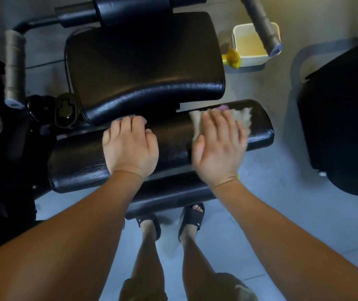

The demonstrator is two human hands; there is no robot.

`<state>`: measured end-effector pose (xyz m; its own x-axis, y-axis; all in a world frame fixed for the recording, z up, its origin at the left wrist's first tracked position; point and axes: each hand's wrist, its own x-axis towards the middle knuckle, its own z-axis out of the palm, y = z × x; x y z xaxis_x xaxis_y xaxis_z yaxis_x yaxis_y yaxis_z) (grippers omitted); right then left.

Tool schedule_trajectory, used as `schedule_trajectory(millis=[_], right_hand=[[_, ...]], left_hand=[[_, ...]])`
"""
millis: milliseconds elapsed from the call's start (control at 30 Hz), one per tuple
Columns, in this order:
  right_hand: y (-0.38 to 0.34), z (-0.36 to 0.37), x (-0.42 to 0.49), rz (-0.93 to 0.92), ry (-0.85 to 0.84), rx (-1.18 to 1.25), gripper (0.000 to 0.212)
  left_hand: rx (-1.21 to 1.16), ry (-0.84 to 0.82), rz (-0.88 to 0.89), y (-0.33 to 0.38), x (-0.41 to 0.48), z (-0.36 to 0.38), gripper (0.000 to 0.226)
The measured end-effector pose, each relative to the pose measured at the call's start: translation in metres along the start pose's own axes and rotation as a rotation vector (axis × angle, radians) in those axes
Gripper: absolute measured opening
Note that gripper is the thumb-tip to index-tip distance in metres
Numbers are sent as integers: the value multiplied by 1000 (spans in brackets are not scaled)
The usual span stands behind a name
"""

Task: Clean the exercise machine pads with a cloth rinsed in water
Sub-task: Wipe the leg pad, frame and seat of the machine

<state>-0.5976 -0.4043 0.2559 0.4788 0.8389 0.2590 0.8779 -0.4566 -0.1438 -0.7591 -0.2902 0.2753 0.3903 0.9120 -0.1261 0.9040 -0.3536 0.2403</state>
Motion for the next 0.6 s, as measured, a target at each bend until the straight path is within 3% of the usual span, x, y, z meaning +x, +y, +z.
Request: schedule_trajectory(millis=[100,233,333,433,600], right_hand=[[-38,1,-5,-119,-106,60,55],[-12,-2,2,-297,-113,60,54],[15,-4,5,-142,-32,13,51],[-9,-5,2,8,-58,-7,52],[-59,-4,-4,-160,-196,79,56]], left_hand=[[-1,10,12,-2,-1,1,34],[-13,13,14,-2,-1,1,34],[-12,8,10,-3,0,1,35],[-14,-3,17,-3,1,1,33],[-102,-65,-2,-9,6,-5,29]])
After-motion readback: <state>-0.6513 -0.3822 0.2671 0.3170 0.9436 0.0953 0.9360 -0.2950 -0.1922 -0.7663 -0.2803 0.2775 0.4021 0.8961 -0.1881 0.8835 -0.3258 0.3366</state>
